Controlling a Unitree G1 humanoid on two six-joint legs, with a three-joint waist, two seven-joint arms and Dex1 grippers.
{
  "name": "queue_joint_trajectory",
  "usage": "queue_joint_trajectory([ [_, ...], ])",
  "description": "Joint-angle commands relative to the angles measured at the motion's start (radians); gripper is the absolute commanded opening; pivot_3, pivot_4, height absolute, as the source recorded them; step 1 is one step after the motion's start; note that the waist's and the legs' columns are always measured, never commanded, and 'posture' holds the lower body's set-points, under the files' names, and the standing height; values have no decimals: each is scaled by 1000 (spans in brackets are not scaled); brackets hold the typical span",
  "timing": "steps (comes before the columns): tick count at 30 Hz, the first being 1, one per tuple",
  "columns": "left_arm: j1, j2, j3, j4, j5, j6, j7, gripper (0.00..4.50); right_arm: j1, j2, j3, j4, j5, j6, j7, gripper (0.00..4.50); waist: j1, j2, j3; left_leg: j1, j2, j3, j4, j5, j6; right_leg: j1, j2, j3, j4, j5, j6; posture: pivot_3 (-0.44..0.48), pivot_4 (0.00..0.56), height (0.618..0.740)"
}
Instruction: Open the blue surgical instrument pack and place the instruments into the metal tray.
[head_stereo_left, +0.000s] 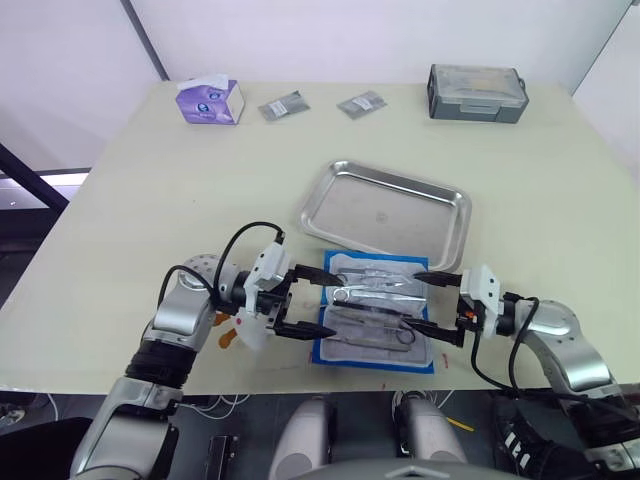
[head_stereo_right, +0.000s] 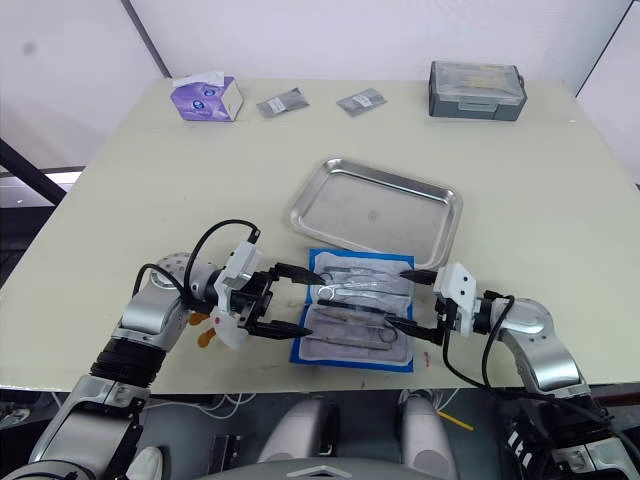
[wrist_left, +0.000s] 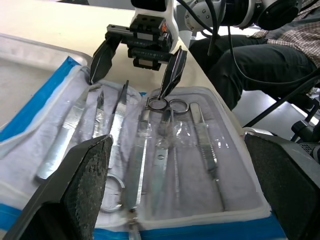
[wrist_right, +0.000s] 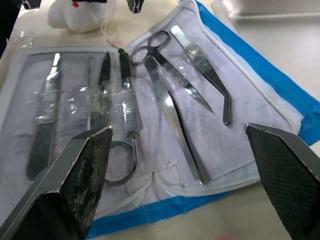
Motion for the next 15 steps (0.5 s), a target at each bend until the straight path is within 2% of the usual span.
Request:
queue_joint_trajectory([
  [1, 0, 6, 10, -14, -8, -12, -27, 4500, 7, 2, 14, 65, -33, 33, -18, 4423, 0, 0, 0, 0, 0, 0, 0, 0, 0, 0, 0, 0, 0, 0, 0, 0, 150, 734],
  [15, 6, 19, 16, -3, -9, -15, -35, 4500, 63, 0, 8, 57, -43, 36, -59, 4423, 1, 0, 0, 0, 0, 0, 0, 0, 0, 0, 0, 0, 0, 0, 0, 0, 150, 734],
])
